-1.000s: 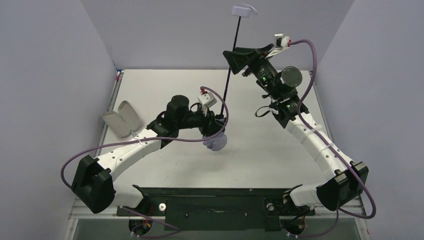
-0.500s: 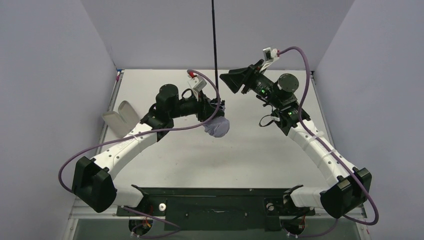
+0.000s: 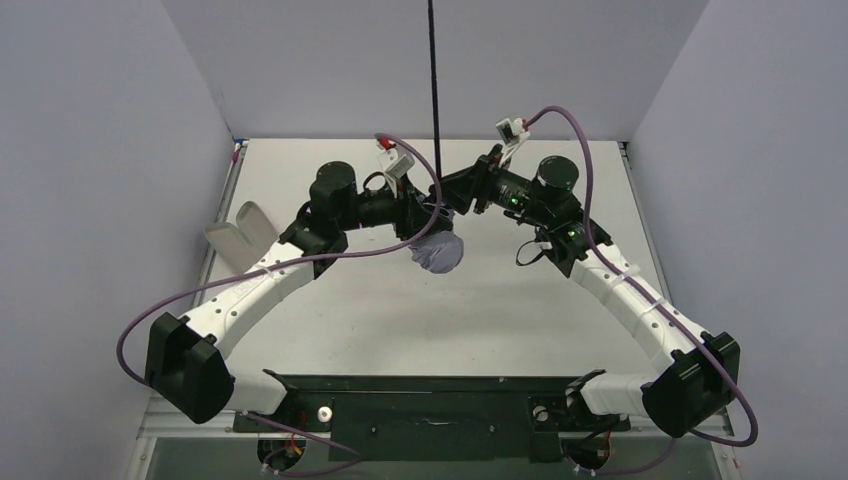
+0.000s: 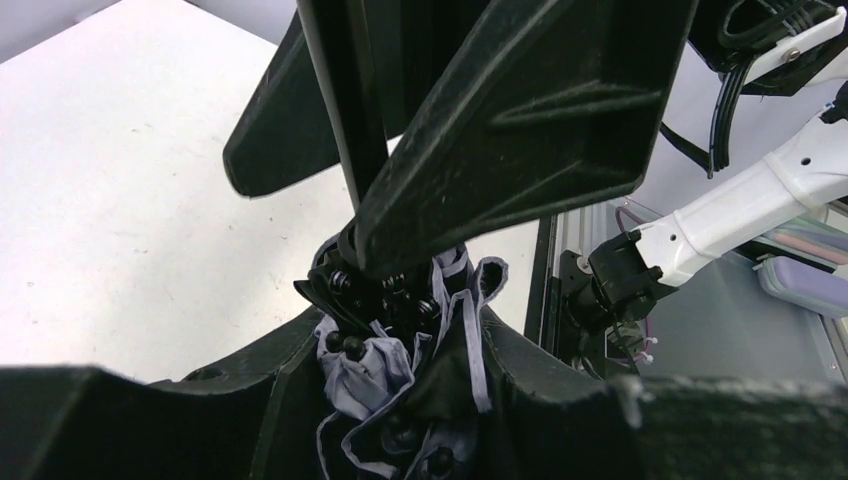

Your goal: Open the umbrella

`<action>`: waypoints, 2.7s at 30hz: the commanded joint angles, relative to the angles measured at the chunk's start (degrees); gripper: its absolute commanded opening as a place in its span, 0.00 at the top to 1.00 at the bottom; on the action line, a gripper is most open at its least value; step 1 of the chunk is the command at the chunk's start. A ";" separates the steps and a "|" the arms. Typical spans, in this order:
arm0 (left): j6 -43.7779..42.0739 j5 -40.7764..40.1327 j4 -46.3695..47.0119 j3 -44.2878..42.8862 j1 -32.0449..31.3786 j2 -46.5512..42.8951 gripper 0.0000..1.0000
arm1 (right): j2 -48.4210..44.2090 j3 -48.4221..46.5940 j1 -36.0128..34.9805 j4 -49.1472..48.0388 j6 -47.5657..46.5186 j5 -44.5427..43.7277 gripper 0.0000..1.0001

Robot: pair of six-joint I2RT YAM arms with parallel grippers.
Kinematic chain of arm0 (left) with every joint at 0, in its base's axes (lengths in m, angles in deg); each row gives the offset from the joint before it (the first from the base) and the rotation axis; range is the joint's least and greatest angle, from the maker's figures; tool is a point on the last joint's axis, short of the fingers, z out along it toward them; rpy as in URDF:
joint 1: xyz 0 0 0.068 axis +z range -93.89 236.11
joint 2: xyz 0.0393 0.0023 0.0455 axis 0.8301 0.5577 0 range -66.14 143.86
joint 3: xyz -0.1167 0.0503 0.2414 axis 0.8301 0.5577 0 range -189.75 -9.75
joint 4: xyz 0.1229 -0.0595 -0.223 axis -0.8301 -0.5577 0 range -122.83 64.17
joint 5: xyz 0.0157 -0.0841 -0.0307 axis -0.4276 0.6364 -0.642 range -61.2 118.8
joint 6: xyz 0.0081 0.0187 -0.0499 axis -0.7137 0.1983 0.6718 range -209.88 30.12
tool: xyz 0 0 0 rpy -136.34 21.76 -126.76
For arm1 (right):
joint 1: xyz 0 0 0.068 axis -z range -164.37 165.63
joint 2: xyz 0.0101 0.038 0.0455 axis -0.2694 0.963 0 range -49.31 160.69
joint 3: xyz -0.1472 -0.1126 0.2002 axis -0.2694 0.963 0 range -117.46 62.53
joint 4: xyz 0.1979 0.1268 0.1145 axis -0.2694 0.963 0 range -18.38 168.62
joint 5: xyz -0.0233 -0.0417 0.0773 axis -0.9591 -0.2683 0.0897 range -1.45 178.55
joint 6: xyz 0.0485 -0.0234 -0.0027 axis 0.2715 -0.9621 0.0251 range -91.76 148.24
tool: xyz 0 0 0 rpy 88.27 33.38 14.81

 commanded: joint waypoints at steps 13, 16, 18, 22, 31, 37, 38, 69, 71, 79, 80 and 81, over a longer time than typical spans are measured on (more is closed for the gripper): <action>-3.02 2.20 -6.41 -5.50 4.85 -3.10 0.24 | 0.16 -3.48 1.89 -4.23 5.65 2.19 1.00; -0.47 3.19 -5.47 -3.97 9.21 -5.15 0.15 | 0.13 -3.61 3.19 -7.21 9.91 2.85 1.00; -0.11 3.21 -6.07 -2.71 11.94 -6.73 0.14 | -0.11 -3.63 3.56 -8.42 11.18 2.52 1.00; -4.23 3.14 -11.56 -1.06 14.18 -8.98 0.17 | 0.00 -3.08 3.91 -11.65 14.71 2.63 1.00; -1.54 10.56 -3.52 5.22 13.95 -11.70 0.36 | 0.79 -0.15 3.81 -19.13 17.71 7.27 1.00; 5.56 13.34 2.07 7.85 13.51 -10.77 0.53 | 1.25 0.43 3.74 -17.99 15.31 8.03 1.00; 6.05 13.51 2.64 8.08 13.28 -10.98 0.54 | 1.30 0.46 3.74 -17.88 15.11 8.05 1.00; 10.55 8.21 6.96 8.15 12.07 -4.62 1.00 | 6.94 -0.98 2.45 -28.70 26.08 13.64 1.00; 9.76 6.14 4.66 7.94 12.03 -3.71 1.00 | 7.03 -2.31 1.86 -29.09 26.83 13.62 1.00; 16.17 5.25 10.07 9.60 11.50 -1.60 1.00 | 7.15 -5.55 -0.82 -28.96 28.89 13.39 1.00; 18.85 5.57 13.10 10.01 11.51 -1.24 1.00 | 7.15 -5.52 -0.91 -29.11 28.98 13.42 1.00; 19.93 5.50 14.21 10.73 11.49 -1.12 1.00 | 7.23 -5.49 -1.15 -29.33 29.14 13.43 1.00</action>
